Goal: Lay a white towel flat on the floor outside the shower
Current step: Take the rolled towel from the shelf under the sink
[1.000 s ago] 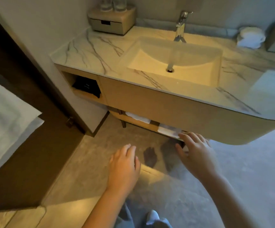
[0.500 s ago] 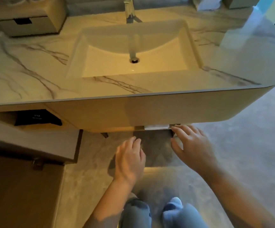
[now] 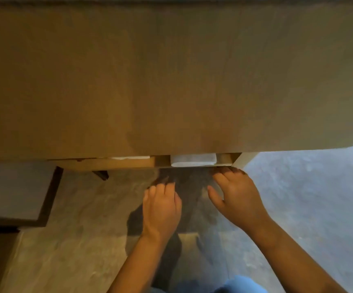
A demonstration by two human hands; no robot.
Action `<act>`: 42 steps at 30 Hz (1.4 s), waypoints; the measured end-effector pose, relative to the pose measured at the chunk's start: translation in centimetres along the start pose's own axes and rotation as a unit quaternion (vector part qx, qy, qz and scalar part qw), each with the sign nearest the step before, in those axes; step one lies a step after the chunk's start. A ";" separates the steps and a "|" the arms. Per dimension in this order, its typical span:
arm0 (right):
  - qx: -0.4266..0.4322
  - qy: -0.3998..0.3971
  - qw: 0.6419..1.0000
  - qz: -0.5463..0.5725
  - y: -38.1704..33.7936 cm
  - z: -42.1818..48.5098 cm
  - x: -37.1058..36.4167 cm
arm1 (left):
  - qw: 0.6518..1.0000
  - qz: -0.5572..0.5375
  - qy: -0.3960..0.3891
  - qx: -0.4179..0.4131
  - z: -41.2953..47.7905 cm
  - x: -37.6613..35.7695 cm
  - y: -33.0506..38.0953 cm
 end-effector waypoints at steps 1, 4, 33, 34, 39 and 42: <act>0.000 -0.001 1.000 0.000 0.8 0.3 -1.9 | 1.000 0.007 0.017 -0.011 0.5 -1.5 -1.0; 0.017 0.009 1.000 -0.025 2.9 1.2 -7.4 | 0.998 0.033 0.032 -0.030 2.4 -6.4 -4.5; 0.057 0.145 0.988 -0.023 11.0 7.9 -29.1 | 0.988 0.023 0.153 -0.008 12.0 -24.4 -16.8; 0.056 0.146 0.987 -0.025 11.1 8.0 -29.3 | 0.988 0.016 0.155 -0.006 12.0 -24.4 -16.8; 0.048 0.168 0.983 -0.053 11.3 8.5 -30.3 | 0.985 -0.012 0.169 -0.011 11.8 -24.7 -16.9; 0.043 0.195 0.978 -0.057 11.4 8.7 -30.5 | 0.982 -0.025 0.186 -0.022 11.6 -24.6 -16.9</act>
Point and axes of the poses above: each hand's wrist, its own z-axis towards the middle knuckle, its own x-axis out of the back of the hand, y = z × x, the point moved 6 cm from there along z, towards the middle knuckle, and after that the axes turned 2 degrees about -x, right-handed, at the moved point
